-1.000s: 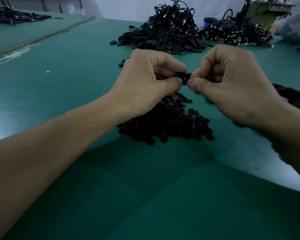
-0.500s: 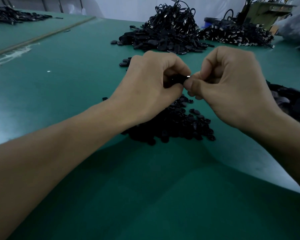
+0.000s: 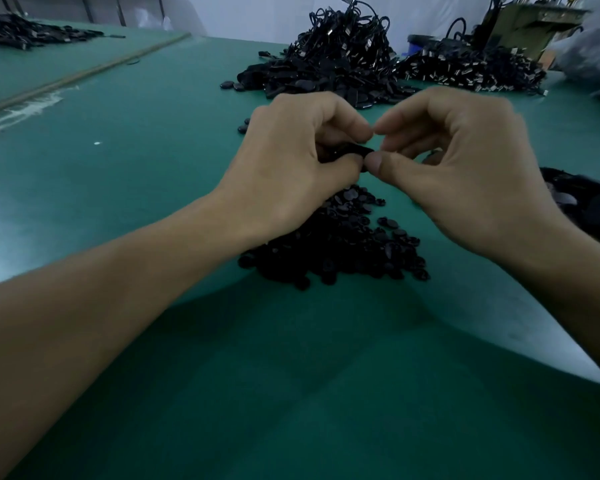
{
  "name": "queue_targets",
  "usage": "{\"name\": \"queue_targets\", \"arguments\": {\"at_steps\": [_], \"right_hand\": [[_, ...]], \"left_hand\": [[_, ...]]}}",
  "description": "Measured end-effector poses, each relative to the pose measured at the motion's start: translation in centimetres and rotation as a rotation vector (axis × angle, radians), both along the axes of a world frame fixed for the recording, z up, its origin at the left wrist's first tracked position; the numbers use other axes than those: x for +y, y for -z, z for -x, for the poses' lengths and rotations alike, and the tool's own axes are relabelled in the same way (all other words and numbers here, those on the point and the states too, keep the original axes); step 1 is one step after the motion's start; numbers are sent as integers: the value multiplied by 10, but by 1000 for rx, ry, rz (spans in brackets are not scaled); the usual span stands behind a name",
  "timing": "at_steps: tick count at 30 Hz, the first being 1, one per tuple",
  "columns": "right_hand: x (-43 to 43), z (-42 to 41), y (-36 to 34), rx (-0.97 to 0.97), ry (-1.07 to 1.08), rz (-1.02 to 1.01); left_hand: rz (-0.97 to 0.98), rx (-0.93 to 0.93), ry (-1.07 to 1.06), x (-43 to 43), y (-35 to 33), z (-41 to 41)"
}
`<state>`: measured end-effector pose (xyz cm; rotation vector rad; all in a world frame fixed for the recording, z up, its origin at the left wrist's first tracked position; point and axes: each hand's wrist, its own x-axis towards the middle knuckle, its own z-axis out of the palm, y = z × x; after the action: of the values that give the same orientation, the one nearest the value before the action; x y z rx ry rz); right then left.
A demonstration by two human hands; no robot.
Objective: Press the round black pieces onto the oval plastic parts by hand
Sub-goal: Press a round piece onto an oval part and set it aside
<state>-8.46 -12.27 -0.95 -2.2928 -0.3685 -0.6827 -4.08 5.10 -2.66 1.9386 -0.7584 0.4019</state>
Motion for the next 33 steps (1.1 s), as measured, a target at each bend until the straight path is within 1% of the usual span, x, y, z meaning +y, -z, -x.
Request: {"name": "queue_targets", "arguments": {"at_steps": [2,6,13,16,20,28,33], "right_hand": [[-3,-2,1,61,-9,-6],[-7,-3,1,172,-102,-149],[-8,-4,2,192,-141,-199],[-9,-5,2,193,-135,-193],[-10,-6,2,190,-116,-163],[-8,-7,0,170,-41,-100],[-9,-4,-2,192,-66,-119]], "left_hand": [[43,62,54,1,-1,1],[81,160,89,3,-3,0],[210,285,102,3,-2,-2],[234,329,117,3,-2,-2],[217,314,104,2,-3,0],[128,219,52,2,-8,1],[101,211,42,1,-7,-2]]}}
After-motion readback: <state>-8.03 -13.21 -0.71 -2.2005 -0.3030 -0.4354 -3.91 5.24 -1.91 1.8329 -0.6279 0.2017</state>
